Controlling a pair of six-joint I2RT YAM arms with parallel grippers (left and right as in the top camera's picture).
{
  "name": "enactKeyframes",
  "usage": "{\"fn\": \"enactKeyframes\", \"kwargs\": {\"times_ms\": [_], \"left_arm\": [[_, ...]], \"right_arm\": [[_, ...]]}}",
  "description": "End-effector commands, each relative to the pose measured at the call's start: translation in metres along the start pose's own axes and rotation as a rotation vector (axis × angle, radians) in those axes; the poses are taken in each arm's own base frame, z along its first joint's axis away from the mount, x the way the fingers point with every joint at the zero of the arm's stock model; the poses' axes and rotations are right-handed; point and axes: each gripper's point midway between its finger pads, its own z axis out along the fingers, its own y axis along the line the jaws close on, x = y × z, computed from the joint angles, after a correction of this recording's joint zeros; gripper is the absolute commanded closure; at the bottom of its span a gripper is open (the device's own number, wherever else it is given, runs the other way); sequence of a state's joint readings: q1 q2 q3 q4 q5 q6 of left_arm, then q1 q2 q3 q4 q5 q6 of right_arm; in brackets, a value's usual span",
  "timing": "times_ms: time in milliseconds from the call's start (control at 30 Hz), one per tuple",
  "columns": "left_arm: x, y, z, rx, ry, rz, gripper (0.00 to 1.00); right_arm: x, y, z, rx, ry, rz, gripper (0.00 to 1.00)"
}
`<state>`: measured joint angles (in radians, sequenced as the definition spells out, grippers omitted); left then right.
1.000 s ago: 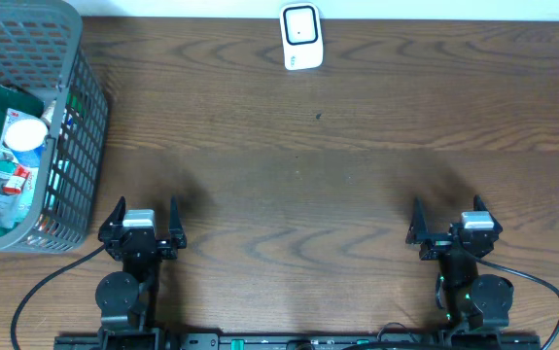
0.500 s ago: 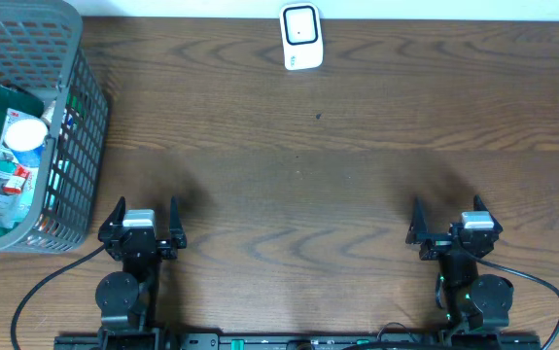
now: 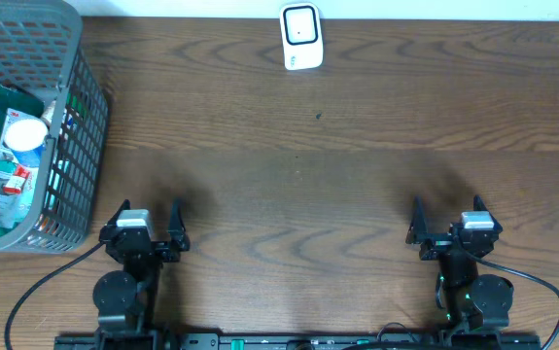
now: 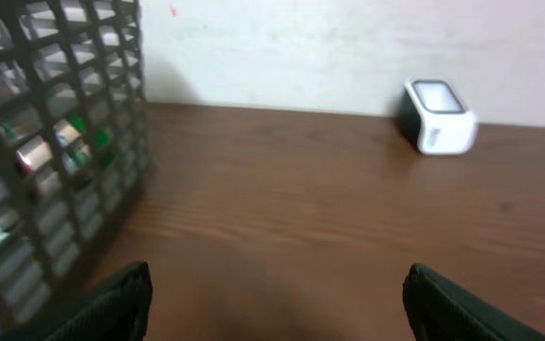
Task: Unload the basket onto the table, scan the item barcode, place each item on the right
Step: 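Raise the left gripper and move it over the grey basket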
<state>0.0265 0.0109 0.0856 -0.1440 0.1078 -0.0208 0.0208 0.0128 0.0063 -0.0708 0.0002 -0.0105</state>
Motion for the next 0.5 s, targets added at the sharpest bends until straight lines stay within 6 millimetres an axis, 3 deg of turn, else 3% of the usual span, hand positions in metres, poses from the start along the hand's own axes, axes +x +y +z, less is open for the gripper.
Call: {"fn": "enactKeyframes", "kwargs": {"times_ms": [0,33,67,200,233,400,467], "left_arm": [[-0.059,-0.017,-0.024,0.074,-0.073,-0.117,0.14],[-0.066,-0.018,-0.027,0.074,-0.075,-0.116,0.14],[-0.090,-0.020,-0.038,0.075,-0.081,-0.116,0.14],[-0.141,-0.026,-0.058,0.074,-0.076,-0.116,0.14],[-0.164,-0.028,-0.063,0.072,-0.061,-0.117,0.14],[-0.232,-0.034,-0.063,0.059,0.022,-0.065,0.14],[-0.250,-0.035,-0.059,0.050,0.060,-0.060,0.14]], "right_arm": [[0.001,-0.003,0.000,0.016,0.005,0.011,0.01],[0.001,-0.003,0.000,0.016,0.005,0.011,0.01],[0.001,-0.003,0.000,0.016,0.005,0.011,0.01],[0.001,-0.003,0.000,0.016,0.005,0.011,0.01],[0.001,-0.003,0.000,0.016,0.005,0.011,0.01],[0.001,-0.003,0.000,0.016,0.005,0.011,0.01],[0.001,-0.003,0.000,0.016,0.005,0.011,0.01]]}}
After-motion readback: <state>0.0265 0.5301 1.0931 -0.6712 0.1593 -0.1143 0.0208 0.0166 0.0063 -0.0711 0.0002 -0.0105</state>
